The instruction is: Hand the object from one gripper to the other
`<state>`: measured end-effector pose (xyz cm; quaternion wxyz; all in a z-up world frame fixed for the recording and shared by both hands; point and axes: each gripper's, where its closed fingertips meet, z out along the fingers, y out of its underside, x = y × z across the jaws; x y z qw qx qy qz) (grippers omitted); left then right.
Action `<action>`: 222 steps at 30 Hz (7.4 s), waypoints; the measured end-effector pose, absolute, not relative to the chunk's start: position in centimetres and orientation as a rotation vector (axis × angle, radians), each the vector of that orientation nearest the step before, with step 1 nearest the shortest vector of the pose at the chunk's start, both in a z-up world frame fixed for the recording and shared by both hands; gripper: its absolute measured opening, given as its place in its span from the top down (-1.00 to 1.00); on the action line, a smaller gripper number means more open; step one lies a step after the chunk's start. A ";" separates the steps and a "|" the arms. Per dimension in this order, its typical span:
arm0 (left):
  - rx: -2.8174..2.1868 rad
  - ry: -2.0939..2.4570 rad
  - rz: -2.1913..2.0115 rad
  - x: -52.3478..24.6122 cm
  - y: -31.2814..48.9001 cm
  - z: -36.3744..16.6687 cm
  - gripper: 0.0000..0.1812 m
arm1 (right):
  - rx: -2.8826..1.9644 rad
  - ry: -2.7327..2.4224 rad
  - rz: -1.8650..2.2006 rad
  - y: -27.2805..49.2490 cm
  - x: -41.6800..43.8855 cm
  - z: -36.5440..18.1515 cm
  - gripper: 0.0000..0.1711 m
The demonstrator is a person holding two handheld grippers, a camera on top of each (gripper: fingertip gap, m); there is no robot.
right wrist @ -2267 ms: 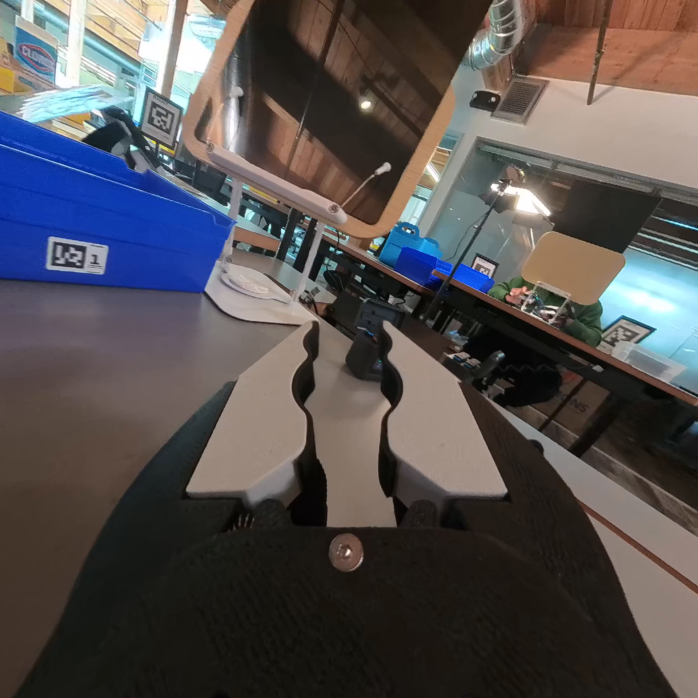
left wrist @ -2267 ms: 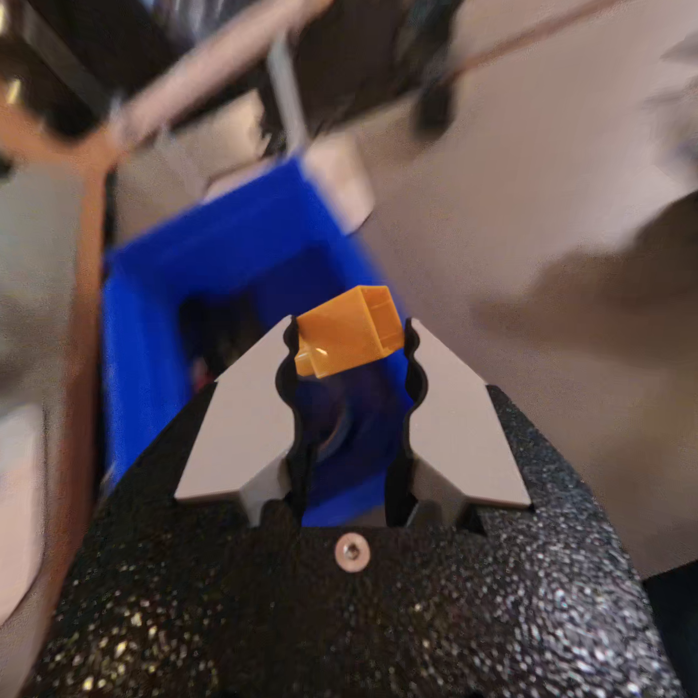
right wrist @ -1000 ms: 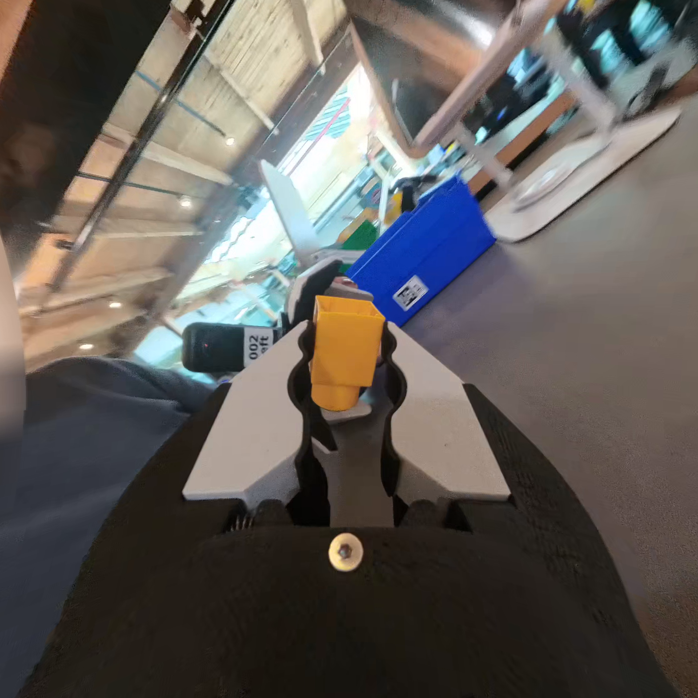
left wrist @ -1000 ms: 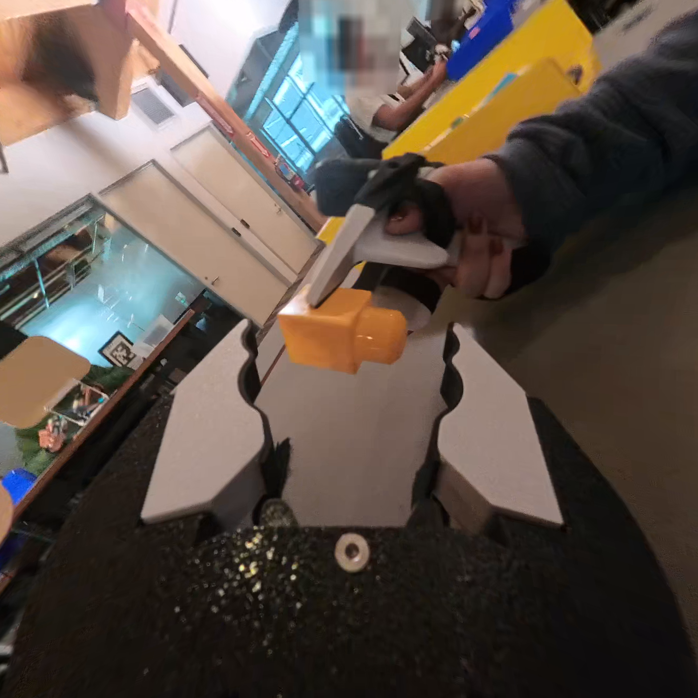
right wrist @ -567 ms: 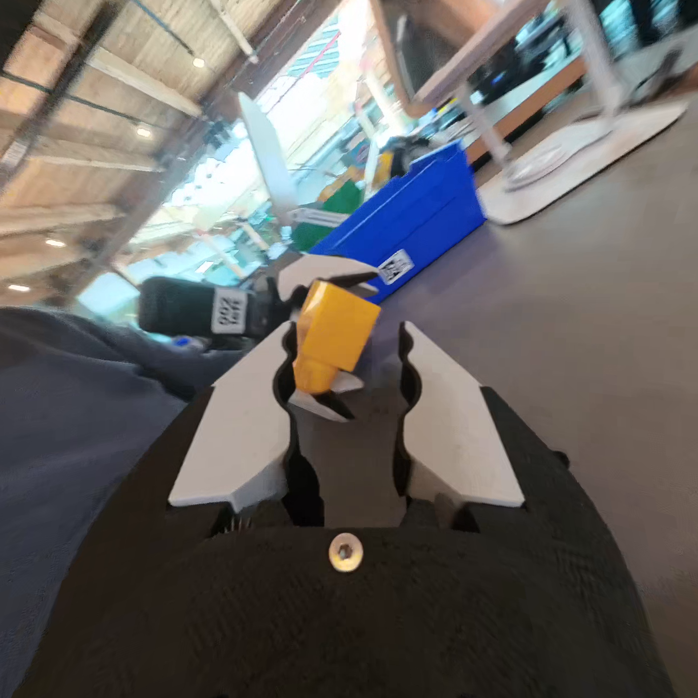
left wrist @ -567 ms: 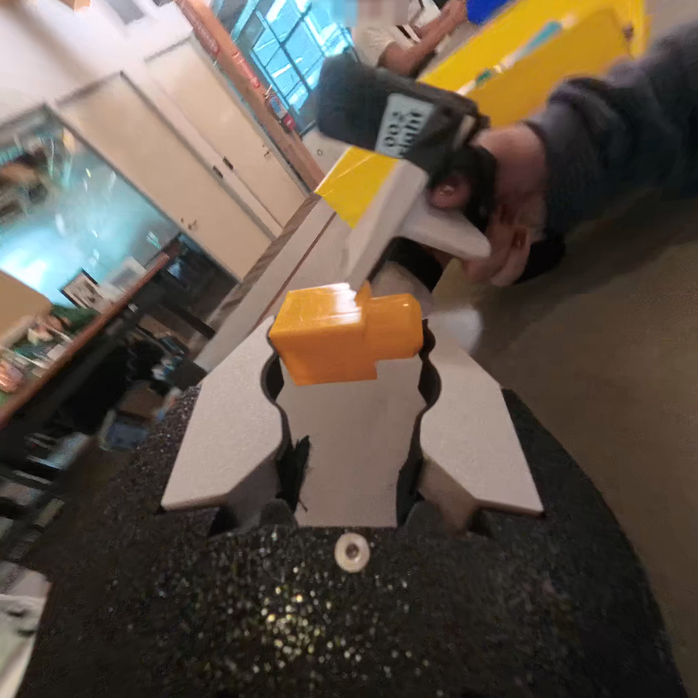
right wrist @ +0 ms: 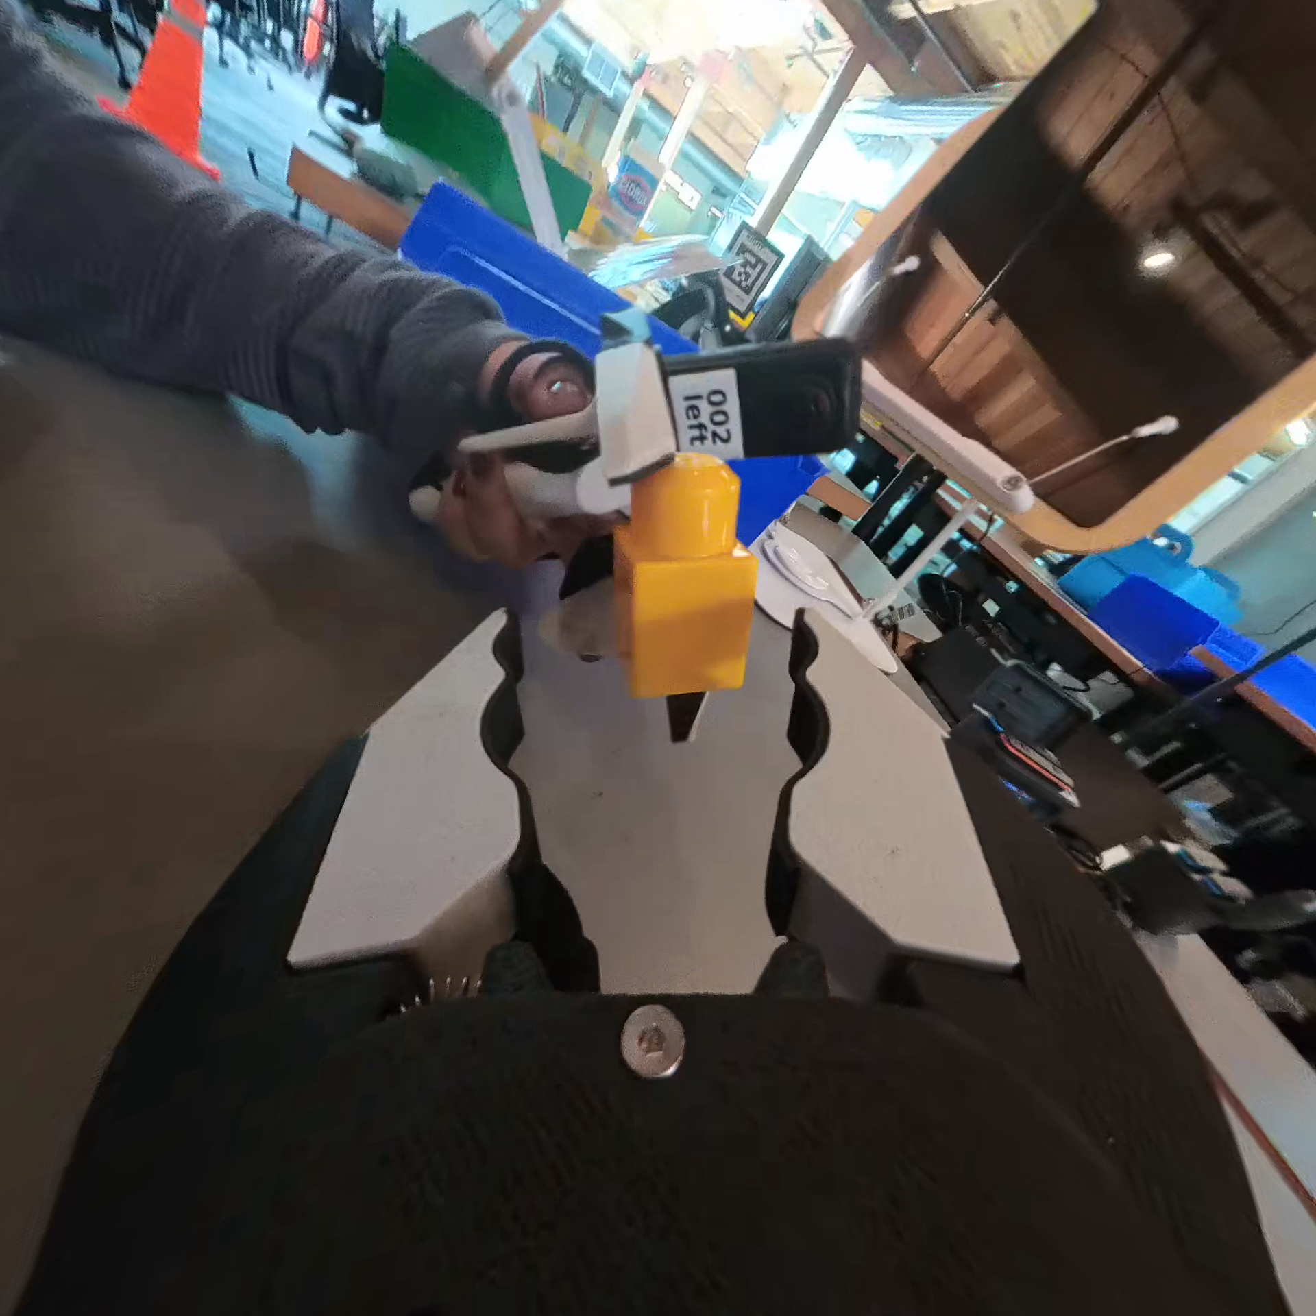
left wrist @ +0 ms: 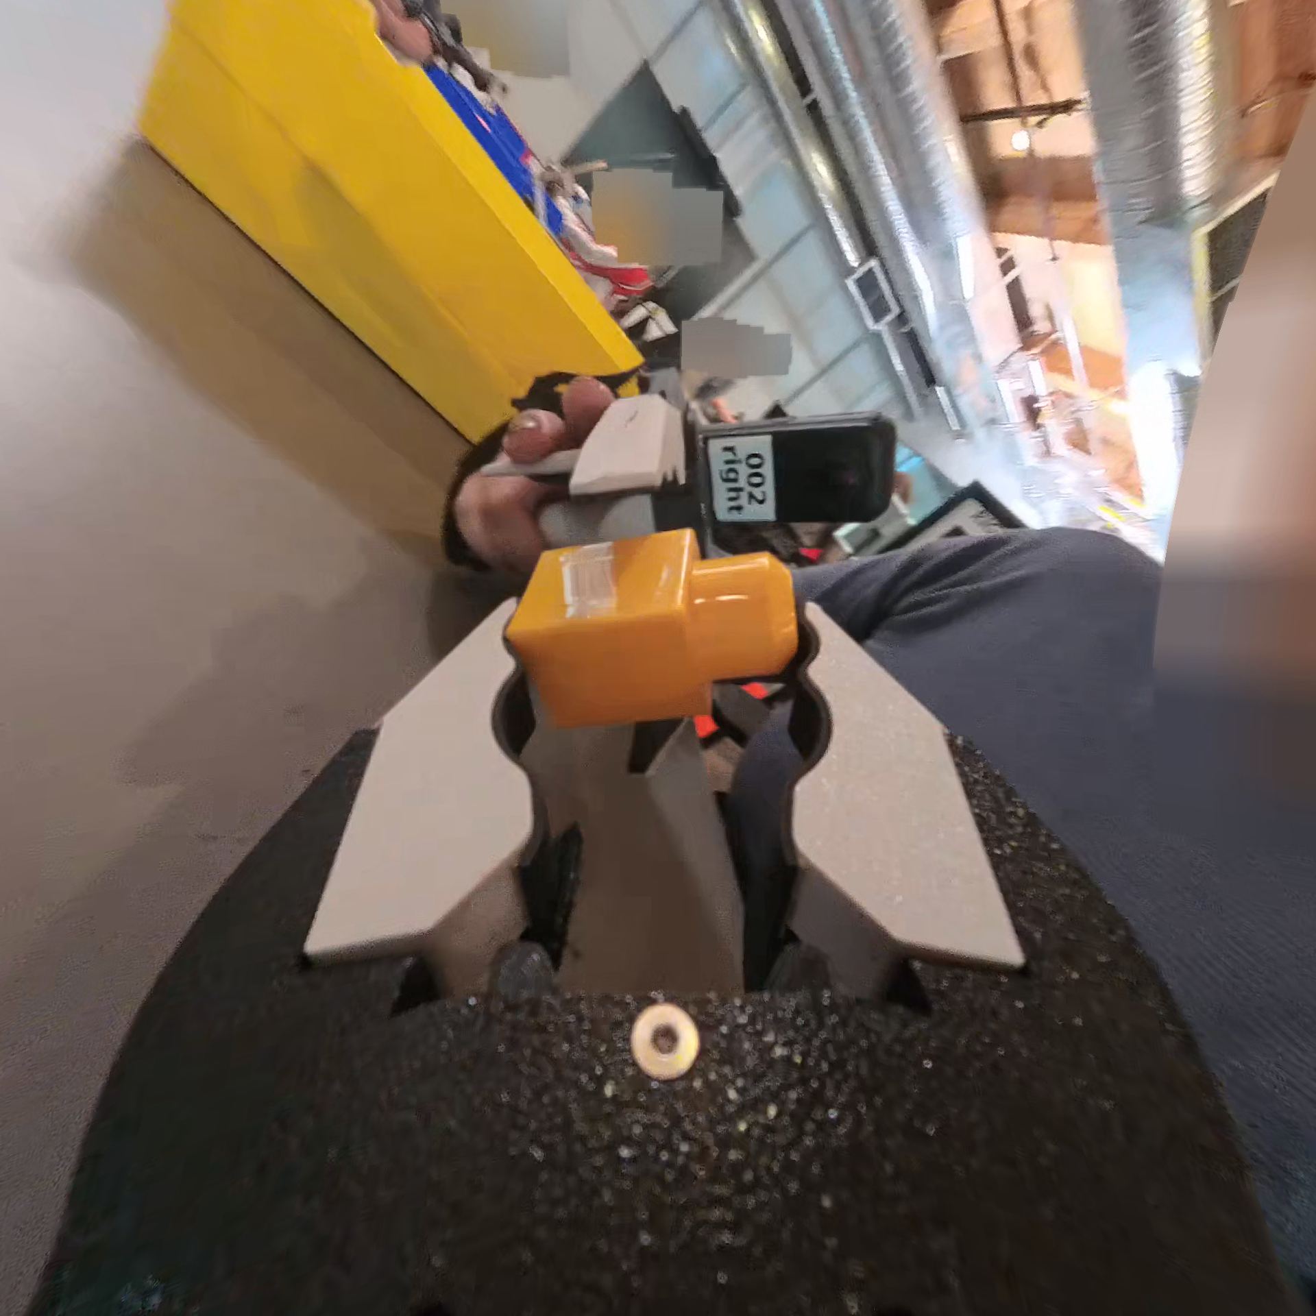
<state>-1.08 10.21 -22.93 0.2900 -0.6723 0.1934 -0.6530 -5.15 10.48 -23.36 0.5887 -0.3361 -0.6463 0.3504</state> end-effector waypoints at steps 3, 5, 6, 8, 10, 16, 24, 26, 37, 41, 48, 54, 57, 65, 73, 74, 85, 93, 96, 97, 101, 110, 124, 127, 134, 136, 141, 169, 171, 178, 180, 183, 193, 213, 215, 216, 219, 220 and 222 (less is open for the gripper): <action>-1.795 0.556 -1.811 -0.2 9.3 -23.1 0.21 | -0.776 -1.504 0.820 10.2 -5.1 -23.4 0.45; -1.761 0.553 -1.764 -0.1 9.8 -22.9 0.20 | -0.821 -1.486 0.873 10.5 -5.0 -23.2 0.58; -1.746 0.547 -1.702 -0.2 10.4 -22.8 0.16 | -0.872 -1.465 0.912 10.9 -4.9 -23.1 0.59; -1.738 0.566 -1.437 -0.9 12.1 -23.3 -0.10 | -0.999 -1.392 1.025 12.1 -4.7 -22.5 0.60; -1.727 0.666 -1.027 -2.2 13.9 -24.2 -0.26 | -1.153 -1.305 1.207 13.2 -4.4 -21.8 0.60; -1.274 1.053 0.169 -3.2 14.7 -22.4 -0.18 | -1.429 -1.192 1.785 12.9 -3.6 -21.3 0.60; -1.154 1.162 0.285 -1.4 13.6 -23.1 0.28 | -1.548 -1.374 1.882 10.2 -3.8 -23.4 0.60; -1.216 1.133 0.331 -2.1 14.4 -23.3 0.28 | -1.555 -1.329 1.822 10.9 -4.2 -23.5 0.59; -1.379 1.052 0.566 -4.2 16.9 -24.4 0.28 | -1.554 -1.237 1.152 14.1 -5.6 -24.3 0.49; -1.270 1.099 0.614 -3.8 16.6 -23.9 0.09 | -1.591 -1.284 1.354 13.5 -4.9 -24.0 0.50; -1.117 1.178 0.388 -1.0 14.0 -23.2 0.21 | -1.584 -1.372 2.006 9.4 -2.9 -22.1 0.51; -1.369 1.085 0.544 -4.1 16.8 -24.6 0.22 | -1.575 -1.232 1.500 13.5 -4.5 -23.0 0.33; -1.507 1.010 0.564 -5.4 17.6 -25.2 0.23 | -1.527 -1.233 1.109 14.9 -4.8 -23.4 0.24; -1.554 1.005 0.670 -5.8 17.6 -25.6 0.23 | -1.436 -1.292 0.652 14.2 -5.9 -24.5 0.38; -1.405 1.069 0.384 -4.4 16.5 -24.6 -0.10 | -1.590 -1.289 1.323 12.6 -5.1 -23.4 0.43; -1.375 1.101 0.332 -3.9 16.0 -24.5 -0.12 | -1.611 -1.295 1.475 12.0 -4.8 -23.2 0.43; -1.269 1.260 0.095 -1.9 12.7 -24.0 0.50 | -1.613 -1.456 1.840 9.4 -2.6 -23.0 0.41; -1.422 1.088 0.178 -3.7 15.0 -24.0 0.58 | -1.531 -1.369 1.436 12.5 -3.5 -22.8 0.58; -1.334 1.106 0.131 -3.1 14.1 -23.2 0.58 | -1.565 -1.362 1.578 11.7 -3.2 -22.4 0.60; -1.277 1.119 0.124 -2.7 13.6 -22.7 0.56 | -1.585 -1.343 1.698 11.3 -2.9 -22.0 0.60; -1.077 1.247 0.155 -1.1 11.6 -22.2 0.45 | -1.728 -1.303 2.079 9.9 -1.7 -21.8 0.60; -1.184 1.212 -0.042 -0.2 11.4 -22.4 0.63 | -1.709 -1.300 2.163 9.5 -1.5 -21.6 0.59; -1.243 0.144 -1.538 -3.6 13.2 -16.6 0.64 | -0.714 -1.138 0.480 13.6 -2.7 -17.1 0.11; -1.210 0.070 -1.653 -2.0 12.9 -17.0 0.64 | -0.685 -1.166 0.422 12.2 -4.1 -17.9 0.08; -1.225 0.059 -1.770 0.3 12.1 -17.7 0.63 | -0.737 -1.112 0.404 13.0 -4.0 -17.7 0.21; -1.233 0.069 -1.815 0.1 12.0 -17.6 0.53 | -0.756 -1.133 0.430 13.0 -4.0 -17.7 0.21; -1.225 0.165 -1.697 -1.5 12.2 -17.2 0.25 | -0.989 -1.124 0.737 14.8 -3.0 -17.7 0.22; -1.481 0.550 -0.556 -3.5 14.6 -19.9 0.63 | -1.438 -1.123 1.552 14.8 -3.1 -20.5 0.12; -1.464 0.414 -0.797 -3.9 14.5 -19.0 0.63 | -1.283 -1.171 1.246 15.3 -3.2 -20.4 0.00; -1.327 0.143 -1.420 -3.1 13.5 -17.8 0.63 | -0.638 -1.201 0.240 12.2 -4.0 -18.6 0.24; -1.335 0.161 -1.461 -2.2 13.2 -18.0 0.63 | -0.644 -1.201 0.228 12.0 -4.4 -18.7 0.28; -1.349 0.167 -1.497 -1.7 13.0 -18.4 0.63 | -0.686 -1.183 0.248 12.6 -4.0 -18.5 0.60; -1.341 0.256 -0.880 -5.5 14.9 -18.5 0.43 | -0.921 -0.857 -0.074 18.8 3.2 -10.4 0.60; -1.416 0.374 -0.448 -5.9 16.2 -20.2 0.55 | -1.603 -0.650 -0.105 28.0 13.2 -13.8 -0.01; -1.410 0.390 -0.427 -5.7 16.1 -20.1 0.55 | -1.425 -0.702 0.150 26.8 7.3 -12.4 0.00; -1.404 0.396 -0.416 -5.7 16.0 -20.0 0.55 | -1.344 -0.703 0.281 26.1 4.7 -12.1 0.03; -1.389 0.411 -0.394 -5.6 15.8 -19.8 0.56 | -1.182 -0.674 0.452 25.7 -0.1 -14.1 0.15; -1.384 0.419 -0.381 -5.6 15.8 -19.7 0.56 | -1.149 -0.653 0.408 26.0 -0.5 -15.4 0.21; -1.371 0.443 -0.337 -5.6 15.7 -19.5 0.56 | -1.075 -0.727 0.293 25.6 -1.7 -18.4 0.33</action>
